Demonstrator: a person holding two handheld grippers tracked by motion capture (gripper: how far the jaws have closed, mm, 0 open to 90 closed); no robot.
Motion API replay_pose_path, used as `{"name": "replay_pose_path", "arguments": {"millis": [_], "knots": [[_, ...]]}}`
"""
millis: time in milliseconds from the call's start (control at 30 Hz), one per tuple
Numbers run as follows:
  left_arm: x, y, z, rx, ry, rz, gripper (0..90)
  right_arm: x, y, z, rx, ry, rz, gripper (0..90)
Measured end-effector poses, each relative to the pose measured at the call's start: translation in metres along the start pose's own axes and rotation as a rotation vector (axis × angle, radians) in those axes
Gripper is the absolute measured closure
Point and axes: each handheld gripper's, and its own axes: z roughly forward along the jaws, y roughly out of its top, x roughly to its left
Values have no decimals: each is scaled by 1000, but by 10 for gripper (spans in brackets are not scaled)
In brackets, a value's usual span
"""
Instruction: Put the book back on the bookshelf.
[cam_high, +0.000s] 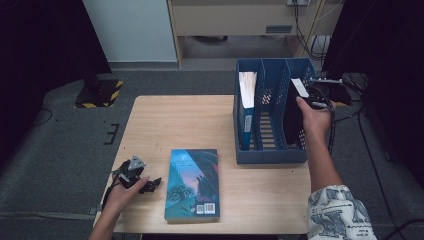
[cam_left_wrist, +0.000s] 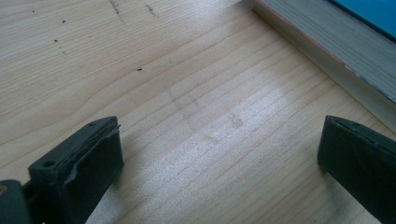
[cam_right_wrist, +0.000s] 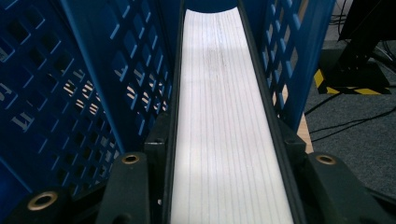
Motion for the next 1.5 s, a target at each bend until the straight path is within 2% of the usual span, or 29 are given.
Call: {"name": "replay_pose_path", "arguments": {"millis": [233, 433, 800, 1267, 1500], "knots": [[0, 0, 0, -1, 0, 0, 0, 3, -1, -1, 14, 4, -27, 512], [0, 0, 0, -1, 0, 0, 0, 4, 1, -10, -14, 40, 0, 471], [0, 0, 0, -2, 1, -2, 0, 1, -7, -34, -67, 150, 72, 426], [-1, 0, 0, -2, 1, -1, 0, 4, -10, -40, -84, 220, 93, 421], [-1, 0, 0, -3, 1, -1, 0, 4, -11, -39, -84, 220, 89, 389]]}}
